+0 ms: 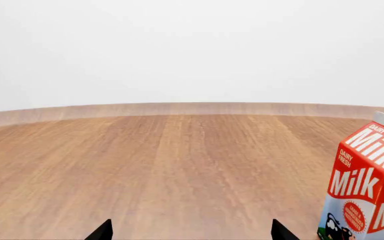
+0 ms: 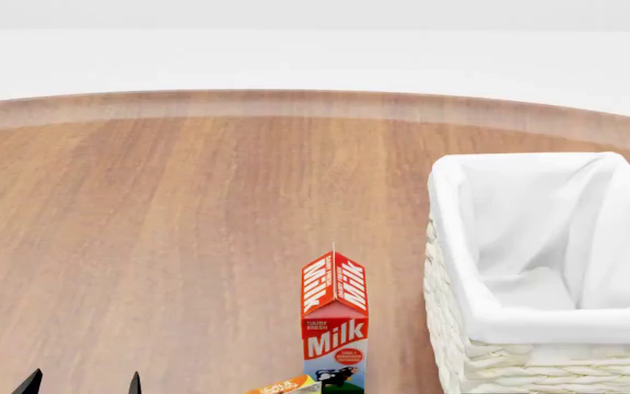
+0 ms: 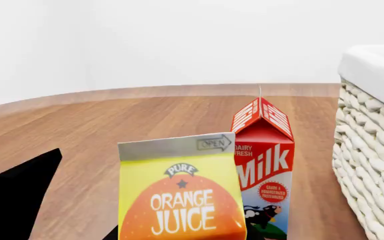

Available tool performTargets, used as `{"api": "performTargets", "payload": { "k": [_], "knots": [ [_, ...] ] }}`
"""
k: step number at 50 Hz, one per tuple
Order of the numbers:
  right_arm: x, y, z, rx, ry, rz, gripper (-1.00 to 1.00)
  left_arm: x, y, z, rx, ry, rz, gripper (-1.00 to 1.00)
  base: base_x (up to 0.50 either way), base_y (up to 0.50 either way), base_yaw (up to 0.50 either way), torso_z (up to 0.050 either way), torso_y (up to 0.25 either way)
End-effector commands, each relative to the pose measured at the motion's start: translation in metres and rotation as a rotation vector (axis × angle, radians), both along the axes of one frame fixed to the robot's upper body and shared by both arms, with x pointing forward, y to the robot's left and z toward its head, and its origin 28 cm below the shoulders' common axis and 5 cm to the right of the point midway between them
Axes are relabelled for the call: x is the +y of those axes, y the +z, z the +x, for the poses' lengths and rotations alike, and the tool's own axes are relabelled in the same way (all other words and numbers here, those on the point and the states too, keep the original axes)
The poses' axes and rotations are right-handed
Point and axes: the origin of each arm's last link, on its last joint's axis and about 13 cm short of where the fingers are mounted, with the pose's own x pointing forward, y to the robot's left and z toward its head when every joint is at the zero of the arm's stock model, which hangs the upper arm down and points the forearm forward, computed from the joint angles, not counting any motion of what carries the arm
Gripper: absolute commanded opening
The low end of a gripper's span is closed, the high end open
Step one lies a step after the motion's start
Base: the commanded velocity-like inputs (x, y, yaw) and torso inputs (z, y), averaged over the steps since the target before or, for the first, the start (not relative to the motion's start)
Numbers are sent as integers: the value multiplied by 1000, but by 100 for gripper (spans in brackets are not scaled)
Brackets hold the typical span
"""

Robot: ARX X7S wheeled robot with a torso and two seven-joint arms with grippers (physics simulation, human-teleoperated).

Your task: Pick up the orange juice, and put it in the basket.

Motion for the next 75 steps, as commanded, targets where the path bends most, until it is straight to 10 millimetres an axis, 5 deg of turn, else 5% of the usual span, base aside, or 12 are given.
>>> {"api": "performTargets", "payload": {
  "k": [1,75],
  "knots": [
    [0,16,1,-67,5,-17,-100,0,0,0,0,0,0,100,0,0,0,0,0],
    [-10,93,14,-231,-61,36,-100,0,0,0,0,0,0,100,0,0,0,0,1]
  ]
}}
